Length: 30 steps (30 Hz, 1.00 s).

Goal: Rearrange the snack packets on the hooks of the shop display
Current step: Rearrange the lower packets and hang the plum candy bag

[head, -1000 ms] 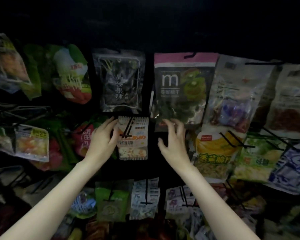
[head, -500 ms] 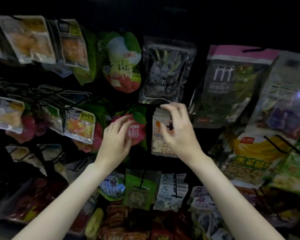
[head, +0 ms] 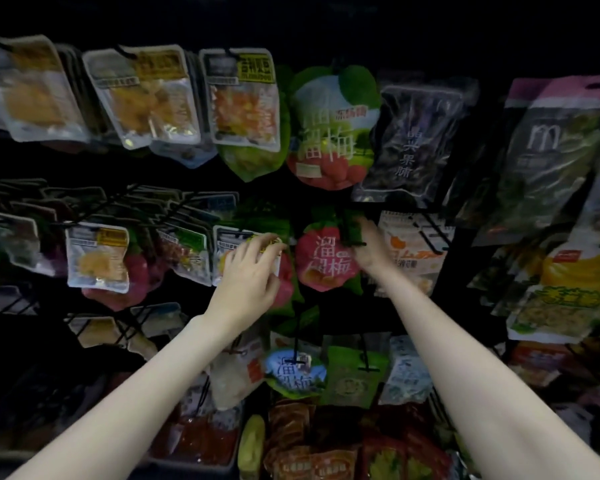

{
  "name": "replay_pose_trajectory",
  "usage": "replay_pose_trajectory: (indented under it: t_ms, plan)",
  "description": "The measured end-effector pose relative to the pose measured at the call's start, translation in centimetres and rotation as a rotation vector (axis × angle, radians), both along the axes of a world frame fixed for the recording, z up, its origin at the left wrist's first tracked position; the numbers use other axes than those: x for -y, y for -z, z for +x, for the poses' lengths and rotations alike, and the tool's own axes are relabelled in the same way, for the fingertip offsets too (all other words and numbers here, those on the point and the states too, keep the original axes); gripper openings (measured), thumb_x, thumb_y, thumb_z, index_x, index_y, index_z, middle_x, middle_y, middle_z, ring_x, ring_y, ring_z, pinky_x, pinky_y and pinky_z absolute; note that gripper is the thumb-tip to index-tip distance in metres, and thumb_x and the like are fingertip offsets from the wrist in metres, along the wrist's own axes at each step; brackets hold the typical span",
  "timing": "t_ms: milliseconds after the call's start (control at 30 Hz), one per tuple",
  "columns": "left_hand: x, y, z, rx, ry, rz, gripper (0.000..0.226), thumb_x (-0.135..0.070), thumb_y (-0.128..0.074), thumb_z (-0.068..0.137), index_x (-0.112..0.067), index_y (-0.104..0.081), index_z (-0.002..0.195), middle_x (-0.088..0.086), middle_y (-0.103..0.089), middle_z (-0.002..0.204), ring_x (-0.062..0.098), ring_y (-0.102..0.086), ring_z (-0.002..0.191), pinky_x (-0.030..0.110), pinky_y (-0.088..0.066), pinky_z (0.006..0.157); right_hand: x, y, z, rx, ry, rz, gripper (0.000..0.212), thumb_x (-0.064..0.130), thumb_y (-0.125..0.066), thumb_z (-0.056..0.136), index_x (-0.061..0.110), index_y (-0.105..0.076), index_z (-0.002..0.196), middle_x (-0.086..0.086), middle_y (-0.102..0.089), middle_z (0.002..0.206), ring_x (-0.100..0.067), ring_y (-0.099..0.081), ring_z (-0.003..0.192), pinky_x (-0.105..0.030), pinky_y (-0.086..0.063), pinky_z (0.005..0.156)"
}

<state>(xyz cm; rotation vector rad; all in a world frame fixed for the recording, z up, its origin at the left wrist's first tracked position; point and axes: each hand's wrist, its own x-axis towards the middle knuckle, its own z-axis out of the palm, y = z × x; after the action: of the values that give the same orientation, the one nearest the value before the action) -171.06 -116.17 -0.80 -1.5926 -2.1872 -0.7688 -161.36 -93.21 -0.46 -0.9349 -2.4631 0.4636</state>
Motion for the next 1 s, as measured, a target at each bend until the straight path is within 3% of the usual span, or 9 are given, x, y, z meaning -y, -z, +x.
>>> replay_pose_trajectory:
  t_ms: [100, 233, 400, 567, 733, 867, 1000]
  plan:
    - [0.2, -0.2, -0.8, 0.019, 0.038, 0.007, 0.046, -0.016, -0.039, 0.084, -0.012, -0.049, 0.128, 0.007, -0.043, 0.134, 0.019, -0.028, 0.119, 0.043, -0.033, 0.095, 0.9, -0.3, 0.4, -0.055, 0.104, -0.066, 0.023, 0.014, -0.056, 0.09, 0.003, -0.066, 0.108, -0.019, -0.058, 0.112, -0.034, -0.055, 0.103, -0.026, -0.034, 0.07]
    - [-0.4, 0.0, -1.2, 0.044, 0.051, 0.007, 0.046, -0.016, -0.039, 0.083, -0.011, -0.05, 0.127, 0.009, -0.044, 0.134, 0.029, -0.039, 0.12, 0.045, -0.035, 0.093, 2.8, -0.8, 2.2, -0.103, 0.125, -0.111, 0.024, 0.005, -0.053, 0.091, 0.003, -0.064, 0.112, -0.016, -0.055, 0.121, -0.033, -0.053, 0.111, -0.027, -0.039, 0.085]
    - [-2.0, -0.5, -0.4, 0.031, 0.083, -0.019, 0.044, -0.016, -0.042, 0.085, -0.014, -0.049, 0.129, 0.008, -0.042, 0.135, 0.03, -0.039, 0.123, 0.042, -0.032, 0.093, 5.5, -2.3, 6.1, -0.025, -0.011, -0.006, 0.027, 0.014, -0.053, 0.094, 0.003, -0.062, 0.117, -0.013, -0.061, 0.12, -0.028, -0.055, 0.112, -0.031, -0.041, 0.088]
    - [-3.8, -0.9, 0.7, 0.069, 0.123, -0.026, 0.046, -0.012, -0.051, 0.087, -0.014, -0.045, 0.133, 0.006, -0.039, 0.14, 0.028, -0.035, 0.129, 0.041, -0.027, 0.101, 5.8, -3.0, 6.9, 0.003, -0.058, 0.026, 0.022, 0.018, -0.055, 0.093, 0.007, -0.067, 0.109, -0.008, -0.069, 0.102, -0.022, -0.062, 0.094, -0.023, -0.038, 0.069]
    - [-3.7, 0.3, 0.3, 0.082, 0.135, -0.034, 0.046, -0.008, -0.054, 0.085, -0.012, -0.049, 0.13, 0.008, -0.044, 0.136, 0.03, -0.038, 0.128, 0.045, -0.03, 0.102, 5.8, -1.3, 8.4, 0.142, -0.094, 0.059, 0.026, 0.023, -0.054, 0.094, 0.01, -0.067, 0.113, -0.004, -0.068, 0.112, -0.019, -0.062, 0.102, -0.028, -0.046, 0.085]
    - [-2.7, 1.2, -0.4, 0.095, 0.166, 0.005, 0.044, -0.005, -0.055, 0.085, -0.009, -0.05, 0.129, 0.009, -0.048, 0.132, 0.028, -0.043, 0.124, 0.042, -0.036, 0.101, 5.5, -2.0, 9.6, 0.06, -0.107, 0.013, 0.024, 0.021, -0.057, 0.093, 0.01, -0.068, 0.11, -0.001, -0.068, 0.108, -0.011, -0.061, 0.096, -0.012, -0.041, 0.075]
    - [-2.2, 0.3, 0.2, 0.136, 0.194, 0.091, 0.038, -0.008, -0.051, 0.091, -0.008, -0.049, 0.129, 0.007, -0.05, 0.129, 0.023, -0.051, 0.114, 0.026, -0.04, 0.087, 6.0, -4.5, 10.0, -0.099, -0.172, 0.028, 0.019, 0.016, -0.06, 0.09, 0.006, -0.07, 0.103, 0.004, -0.066, 0.094, -0.005, -0.057, 0.085, -0.001, -0.038, 0.068]
